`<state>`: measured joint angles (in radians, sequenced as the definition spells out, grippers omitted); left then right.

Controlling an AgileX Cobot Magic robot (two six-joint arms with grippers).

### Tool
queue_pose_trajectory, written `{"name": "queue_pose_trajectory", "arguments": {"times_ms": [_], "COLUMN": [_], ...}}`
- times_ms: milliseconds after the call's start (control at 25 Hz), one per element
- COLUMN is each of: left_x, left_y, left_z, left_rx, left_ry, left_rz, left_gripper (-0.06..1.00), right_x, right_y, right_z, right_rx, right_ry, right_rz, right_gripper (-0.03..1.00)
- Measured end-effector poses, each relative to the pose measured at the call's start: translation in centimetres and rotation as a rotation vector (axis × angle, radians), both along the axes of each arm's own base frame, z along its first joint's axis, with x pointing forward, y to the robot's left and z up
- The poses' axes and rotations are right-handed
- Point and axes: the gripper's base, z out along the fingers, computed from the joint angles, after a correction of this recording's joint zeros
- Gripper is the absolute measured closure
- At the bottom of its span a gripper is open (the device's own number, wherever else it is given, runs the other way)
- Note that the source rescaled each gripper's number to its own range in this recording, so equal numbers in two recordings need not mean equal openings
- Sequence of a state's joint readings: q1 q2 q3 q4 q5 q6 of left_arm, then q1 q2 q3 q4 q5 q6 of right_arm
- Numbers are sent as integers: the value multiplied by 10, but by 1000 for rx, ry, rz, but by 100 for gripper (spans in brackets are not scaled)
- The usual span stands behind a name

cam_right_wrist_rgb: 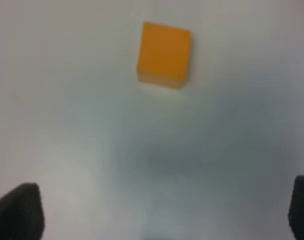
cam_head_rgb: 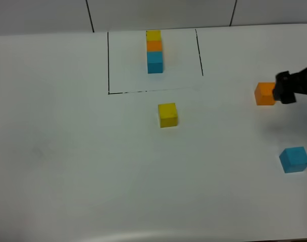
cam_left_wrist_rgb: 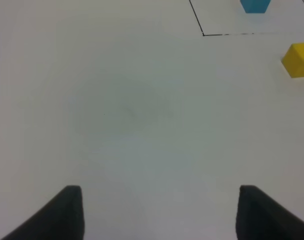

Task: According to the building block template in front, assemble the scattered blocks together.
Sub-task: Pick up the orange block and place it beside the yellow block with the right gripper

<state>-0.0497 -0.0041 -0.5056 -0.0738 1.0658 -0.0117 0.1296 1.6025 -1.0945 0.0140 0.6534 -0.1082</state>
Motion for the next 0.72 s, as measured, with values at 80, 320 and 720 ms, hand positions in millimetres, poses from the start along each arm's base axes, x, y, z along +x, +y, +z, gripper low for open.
{"name": "queue_pose_trajectory", "arguments": {"times_ms": [80, 320, 720], "left_x": [0, 0, 0], "left_y": [0, 0, 0], "left_z": [0, 0, 0], "left_rx": [0, 0, 0], "left_ry": [0, 0, 0], "left_rz": [0, 0, 0], "left_gripper": [56, 56, 56], "right_x": [26, 79, 104], "right_y": [5, 16, 12], "right_z": [-16, -49, -100], "right_rx": [-5, 43, 55], "right_ry": [31, 94, 199], "right_rz": [6, -20, -59], "right_gripper": [-3, -2, 4]}}
